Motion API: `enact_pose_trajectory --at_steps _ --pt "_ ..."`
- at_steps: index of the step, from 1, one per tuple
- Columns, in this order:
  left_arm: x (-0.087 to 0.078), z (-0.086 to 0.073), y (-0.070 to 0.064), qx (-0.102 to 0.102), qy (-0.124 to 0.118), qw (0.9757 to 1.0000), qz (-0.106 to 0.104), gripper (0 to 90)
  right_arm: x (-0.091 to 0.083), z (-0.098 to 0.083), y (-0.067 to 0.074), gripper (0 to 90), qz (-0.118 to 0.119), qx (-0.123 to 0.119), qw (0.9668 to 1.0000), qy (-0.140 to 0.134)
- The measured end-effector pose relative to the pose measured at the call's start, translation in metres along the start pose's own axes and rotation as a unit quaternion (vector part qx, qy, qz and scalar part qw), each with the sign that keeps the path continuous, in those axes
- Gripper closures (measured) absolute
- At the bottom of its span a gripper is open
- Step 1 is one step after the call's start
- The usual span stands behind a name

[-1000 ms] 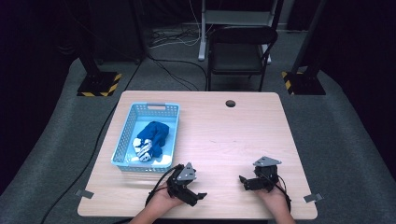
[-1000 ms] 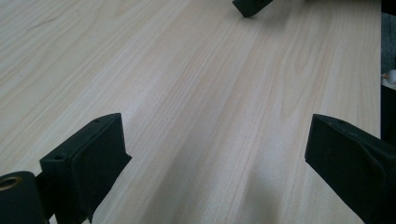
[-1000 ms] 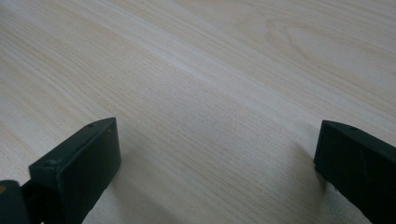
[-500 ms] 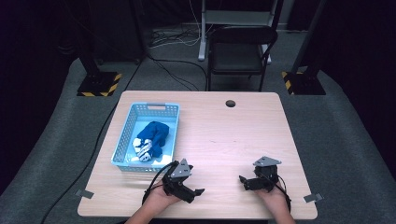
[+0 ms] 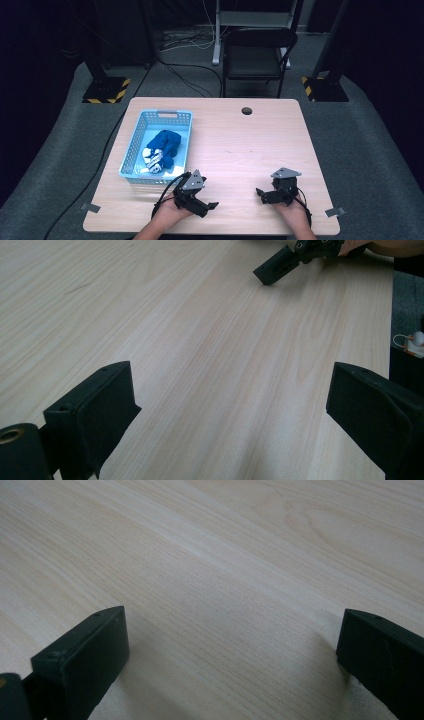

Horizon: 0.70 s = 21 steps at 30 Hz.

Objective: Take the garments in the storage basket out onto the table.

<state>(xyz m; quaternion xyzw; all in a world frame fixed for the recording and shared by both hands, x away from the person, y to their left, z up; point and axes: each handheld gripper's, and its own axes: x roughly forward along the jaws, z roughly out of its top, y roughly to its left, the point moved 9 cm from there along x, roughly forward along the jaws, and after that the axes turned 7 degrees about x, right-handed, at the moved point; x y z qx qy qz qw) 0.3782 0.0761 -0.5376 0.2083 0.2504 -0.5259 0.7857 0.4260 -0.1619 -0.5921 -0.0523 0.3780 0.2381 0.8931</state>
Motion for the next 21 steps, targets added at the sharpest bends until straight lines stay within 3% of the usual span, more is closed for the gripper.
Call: enact_pose_trajectory --at_steps 7,11,21 --pt "-0.0049 0.0009 0.0040 -0.014 -0.010 0.9998 -0.003 4.9 0.0000 0.0000 0.0000 0.0 0.000 0.000 1.0000 0.000" --pt "-0.0025 -0.0011 0.0024 -0.009 -0.001 0.9999 -0.006 5.0 0.0000 0.0000 0.0000 0.0 0.000 0.000 1.0000 0.000" --pt "-0.0059 0.0013 0.0034 -0.011 -0.006 0.9999 -0.005 5.6 0.0000 0.0000 0.0000 0.0 0.000 0.000 1.0000 0.000"
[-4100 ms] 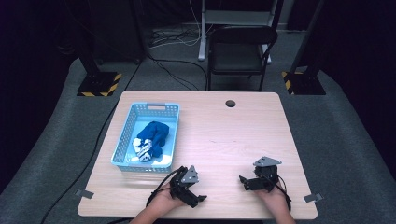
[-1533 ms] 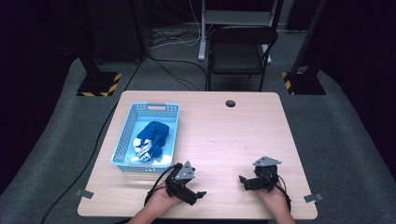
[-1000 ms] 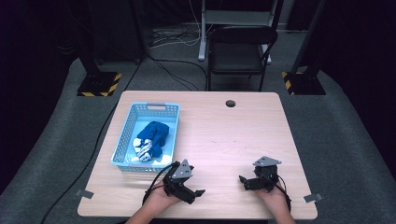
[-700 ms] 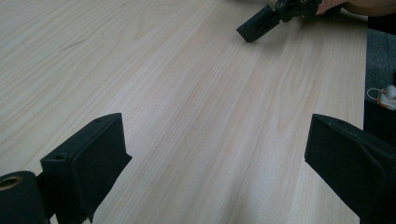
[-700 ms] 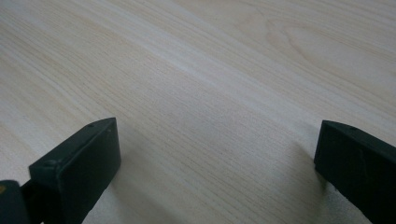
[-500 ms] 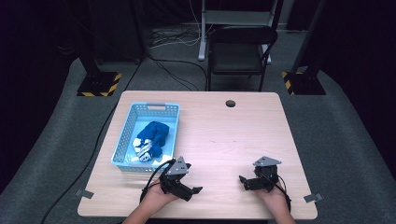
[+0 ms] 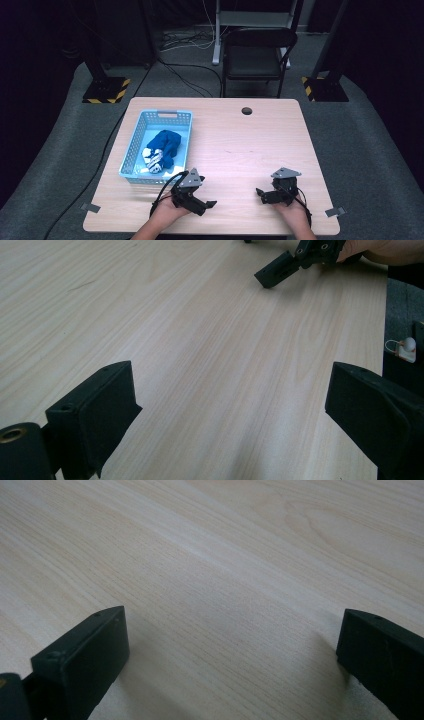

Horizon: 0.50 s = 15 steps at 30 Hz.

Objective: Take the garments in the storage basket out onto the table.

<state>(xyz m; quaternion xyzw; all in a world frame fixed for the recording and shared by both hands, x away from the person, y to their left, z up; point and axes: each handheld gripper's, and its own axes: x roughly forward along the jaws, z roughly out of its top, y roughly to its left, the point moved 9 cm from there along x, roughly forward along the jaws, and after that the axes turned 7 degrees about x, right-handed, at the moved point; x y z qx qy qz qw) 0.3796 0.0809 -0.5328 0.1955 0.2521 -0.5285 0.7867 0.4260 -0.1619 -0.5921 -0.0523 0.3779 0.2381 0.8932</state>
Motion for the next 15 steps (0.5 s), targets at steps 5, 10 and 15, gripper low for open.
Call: enact_pose_trajectory --at_steps 5,10,15 --pt "-0.003 0.003 0.001 0.000 -0.006 1.0000 0.002 5.6 0.000 0.000 0.000 0.0 0.000 0.000 1.0000 0.000" --pt "-0.008 0.005 0.002 -0.003 -0.014 0.9999 0.004 5.7 0.000 0.000 0.000 0.0 0.000 0.000 1.0000 0.000" --pt "-0.013 0.010 0.003 -0.005 -0.024 0.9997 0.005 5.7 0.000 0.000 0.000 0.0 0.000 0.000 1.0000 0.000"
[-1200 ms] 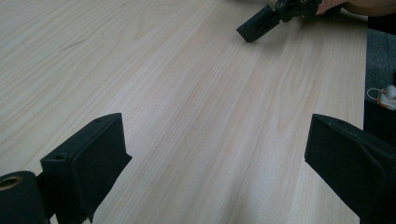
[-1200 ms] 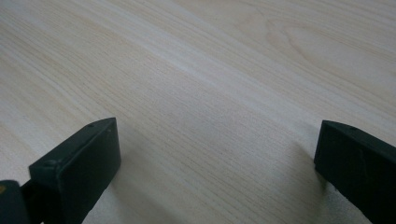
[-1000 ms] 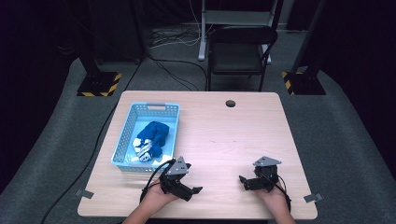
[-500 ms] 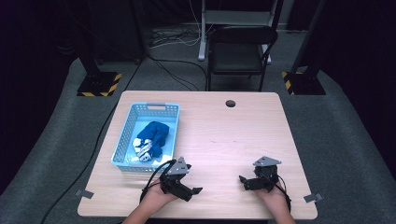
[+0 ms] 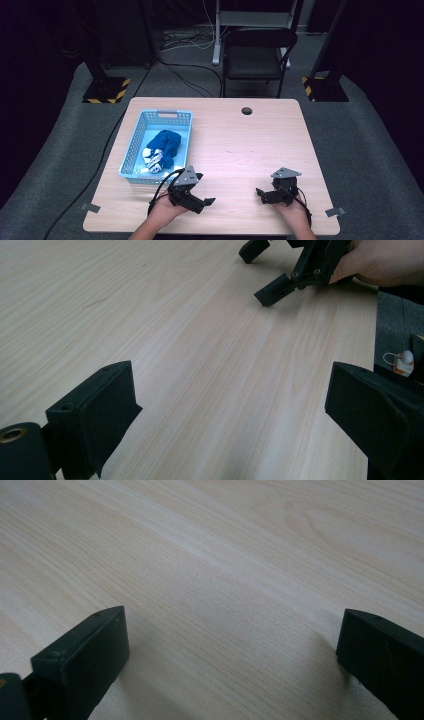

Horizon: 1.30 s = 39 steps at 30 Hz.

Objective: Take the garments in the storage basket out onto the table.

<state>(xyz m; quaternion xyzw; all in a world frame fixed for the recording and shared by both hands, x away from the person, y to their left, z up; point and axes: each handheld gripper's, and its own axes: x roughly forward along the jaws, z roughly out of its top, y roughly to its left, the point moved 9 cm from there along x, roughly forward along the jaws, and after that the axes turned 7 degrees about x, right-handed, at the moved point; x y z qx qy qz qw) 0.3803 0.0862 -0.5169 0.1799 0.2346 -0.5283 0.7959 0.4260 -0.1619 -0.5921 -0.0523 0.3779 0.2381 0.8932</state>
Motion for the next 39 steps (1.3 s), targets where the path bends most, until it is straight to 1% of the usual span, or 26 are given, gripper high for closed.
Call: enact_pose_trajectory --at_steps 6,15,25,30,39 --pt "-0.006 0.003 0.003 0.001 -0.007 1.0000 0.006 5.7 0.000 0.000 0.000 0.0 0.000 0.000 1.0000 0.000" --pt "-0.020 0.009 0.013 -0.010 -0.030 0.9993 0.020 5.7 0.000 0.000 0.000 0.0 0.000 0.000 1.0000 0.000" --pt "-0.028 0.009 0.019 -0.013 -0.036 0.9988 0.030 5.7 0.000 0.000 0.000 0.0 0.000 0.000 1.0000 0.000" --pt "-0.035 0.010 0.025 -0.020 -0.044 0.9981 0.037 5.7 0.000 0.000 0.000 0.0 0.000 0.000 1.0000 0.000" --pt "-0.040 0.010 0.028 -0.022 -0.049 0.9976 0.044 5.7 0.000 0.000 0.000 0.0 0.000 0.000 1.0000 0.000"
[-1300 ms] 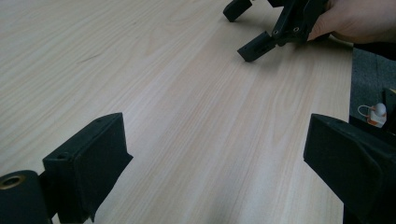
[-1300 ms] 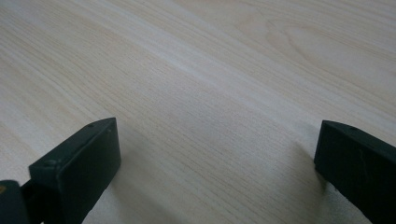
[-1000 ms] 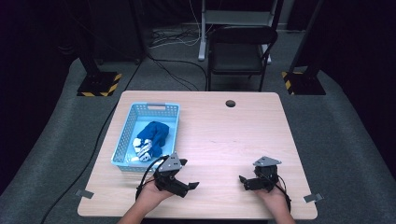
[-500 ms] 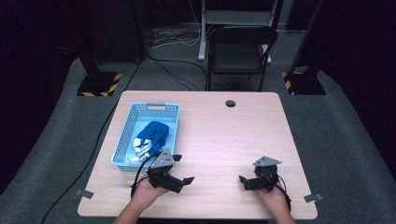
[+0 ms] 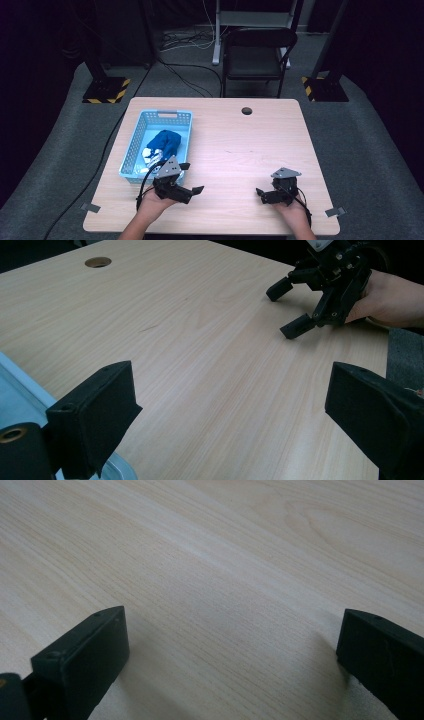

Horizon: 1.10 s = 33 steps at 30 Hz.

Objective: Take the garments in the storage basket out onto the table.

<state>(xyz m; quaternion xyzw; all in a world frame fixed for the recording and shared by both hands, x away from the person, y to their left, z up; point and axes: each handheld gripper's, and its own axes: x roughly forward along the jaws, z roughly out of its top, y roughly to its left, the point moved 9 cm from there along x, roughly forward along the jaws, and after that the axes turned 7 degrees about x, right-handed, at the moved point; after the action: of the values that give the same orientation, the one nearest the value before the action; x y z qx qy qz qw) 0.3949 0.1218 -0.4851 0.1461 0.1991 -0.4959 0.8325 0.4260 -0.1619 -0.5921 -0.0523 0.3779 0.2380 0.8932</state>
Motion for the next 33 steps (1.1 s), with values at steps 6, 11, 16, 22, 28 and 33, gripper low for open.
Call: enact_pose_trajectory --at_steps 6,11,16,22,28,33 --pt "-0.003 -0.001 0.004 -0.005 -0.002 1.0000 0.005 5.7 0.000 0.000 0.000 0.0 0.000 0.000 1.0000 0.000" --pt "-0.005 0.000 0.005 -0.006 -0.005 0.9999 0.008 5.7 0.000 0.000 0.000 0.0 0.000 0.000 1.0000 0.000" --pt "-0.009 0.000 0.009 -0.011 -0.009 0.9998 0.013 5.7 0.000 0.000 0.000 0.0 0.000 0.000 1.0000 0.000" --pt "-0.014 -0.001 0.016 -0.019 -0.014 0.9995 0.022 5.7 0.000 0.000 0.000 0.0 0.000 0.000 1.0000 0.000" --pt "-0.015 -0.002 0.018 -0.021 -0.013 0.9994 0.024 5.7 0.000 0.000 0.000 0.0 0.000 0.000 1.0000 0.000" --pt "-0.015 -0.002 0.019 -0.024 -0.010 0.9994 0.025 5.7 0.000 0.000 0.000 0.0 0.000 0.000 1.0000 0.000"
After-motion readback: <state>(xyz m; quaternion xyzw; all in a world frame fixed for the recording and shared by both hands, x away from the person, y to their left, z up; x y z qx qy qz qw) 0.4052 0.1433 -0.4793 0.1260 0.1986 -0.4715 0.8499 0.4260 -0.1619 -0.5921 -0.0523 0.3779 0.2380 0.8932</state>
